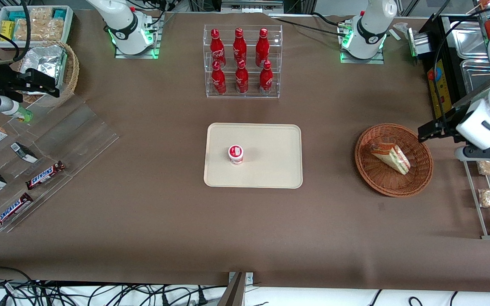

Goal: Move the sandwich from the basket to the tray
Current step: 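Move the left gripper over the wrapped sandwich in the wicker basket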

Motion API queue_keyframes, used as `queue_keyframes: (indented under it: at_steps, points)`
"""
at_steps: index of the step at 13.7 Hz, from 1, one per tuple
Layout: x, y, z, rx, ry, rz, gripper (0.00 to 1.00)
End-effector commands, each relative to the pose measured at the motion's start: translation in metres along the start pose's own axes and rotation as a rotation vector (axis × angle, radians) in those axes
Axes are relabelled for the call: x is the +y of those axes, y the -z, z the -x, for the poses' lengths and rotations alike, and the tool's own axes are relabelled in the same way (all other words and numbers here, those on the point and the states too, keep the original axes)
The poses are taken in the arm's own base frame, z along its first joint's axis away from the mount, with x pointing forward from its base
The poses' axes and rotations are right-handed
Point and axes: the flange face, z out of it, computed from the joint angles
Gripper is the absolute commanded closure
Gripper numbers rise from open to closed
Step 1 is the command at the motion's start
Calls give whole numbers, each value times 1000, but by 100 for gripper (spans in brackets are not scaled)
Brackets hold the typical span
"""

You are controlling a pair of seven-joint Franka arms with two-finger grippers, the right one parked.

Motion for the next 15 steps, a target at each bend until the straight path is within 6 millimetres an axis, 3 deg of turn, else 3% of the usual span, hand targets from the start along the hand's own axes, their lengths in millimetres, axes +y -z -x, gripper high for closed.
queue_keyframes:
  at_steps: [1,6,15]
  points:
    - [-4,-44,8,15,96,-58,0]
    - [2,-116,20,45,383,-103,0]
    - [12,-222,50,119,585,-106,0]
